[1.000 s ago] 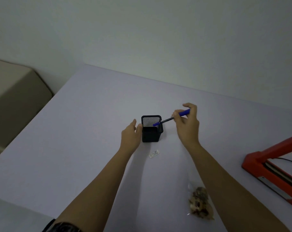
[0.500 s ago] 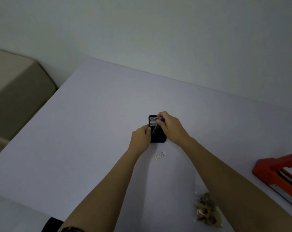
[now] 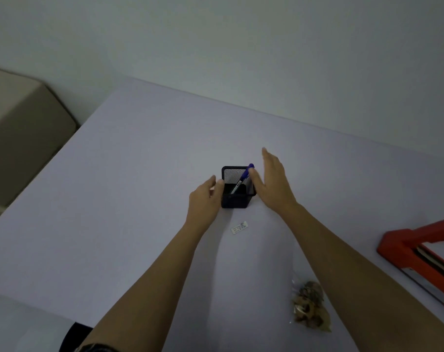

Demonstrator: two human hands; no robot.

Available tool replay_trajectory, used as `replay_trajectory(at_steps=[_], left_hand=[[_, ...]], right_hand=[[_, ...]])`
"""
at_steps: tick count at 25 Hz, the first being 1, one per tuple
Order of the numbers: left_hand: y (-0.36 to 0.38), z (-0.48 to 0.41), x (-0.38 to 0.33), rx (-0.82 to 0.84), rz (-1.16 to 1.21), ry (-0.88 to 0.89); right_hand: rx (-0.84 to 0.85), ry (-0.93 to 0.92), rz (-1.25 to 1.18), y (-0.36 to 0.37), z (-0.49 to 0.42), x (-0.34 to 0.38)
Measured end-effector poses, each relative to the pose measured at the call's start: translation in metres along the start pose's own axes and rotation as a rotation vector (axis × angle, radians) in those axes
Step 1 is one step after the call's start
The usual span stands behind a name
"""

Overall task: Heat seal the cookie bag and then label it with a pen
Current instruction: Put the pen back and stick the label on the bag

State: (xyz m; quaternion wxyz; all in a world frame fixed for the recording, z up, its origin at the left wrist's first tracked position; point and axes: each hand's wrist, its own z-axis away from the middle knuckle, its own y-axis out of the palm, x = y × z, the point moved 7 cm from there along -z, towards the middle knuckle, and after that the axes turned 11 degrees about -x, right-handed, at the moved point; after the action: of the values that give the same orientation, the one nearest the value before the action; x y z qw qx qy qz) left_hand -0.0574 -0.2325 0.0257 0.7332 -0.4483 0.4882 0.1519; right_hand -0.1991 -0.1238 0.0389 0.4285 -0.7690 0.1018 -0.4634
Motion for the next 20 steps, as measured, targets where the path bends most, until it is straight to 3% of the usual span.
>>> replay_trajectory(at_steps=[2, 4, 7, 11, 16, 20], left_hand=[[-0.016, 0.011, 0.014, -0.203, 0.04, 0.005], [-0.012, 0.03, 0.031, -0.237, -0.021, 0.069], [0.023, 0.055, 0.049, -0.059, -0.157, 0.21], [0.054, 0.063, 0.059, 0.062, -0.365, 0.378], [0.062, 0.061, 0.054, 0.1, -0.508, 0.644], [0.057, 0.053, 0.051, 0.142, -0.385, 0.547]], right_hand=[[-0.254, 0.094, -0.091, -0.02, 0.019, -0.022], [-0.377, 0.182, -0.078, -0.022, 0.052, -0.047], [-0.197, 0.218, -0.041, 0.009, 0.096, -0.067], [0.081, 0.023, 0.041, 0.043, 0.115, -0.056], [0.138, -0.161, 0.173, 0.045, 0.109, -0.046], [0.136, -0.146, 0.136, 0.041, 0.111, -0.046]])
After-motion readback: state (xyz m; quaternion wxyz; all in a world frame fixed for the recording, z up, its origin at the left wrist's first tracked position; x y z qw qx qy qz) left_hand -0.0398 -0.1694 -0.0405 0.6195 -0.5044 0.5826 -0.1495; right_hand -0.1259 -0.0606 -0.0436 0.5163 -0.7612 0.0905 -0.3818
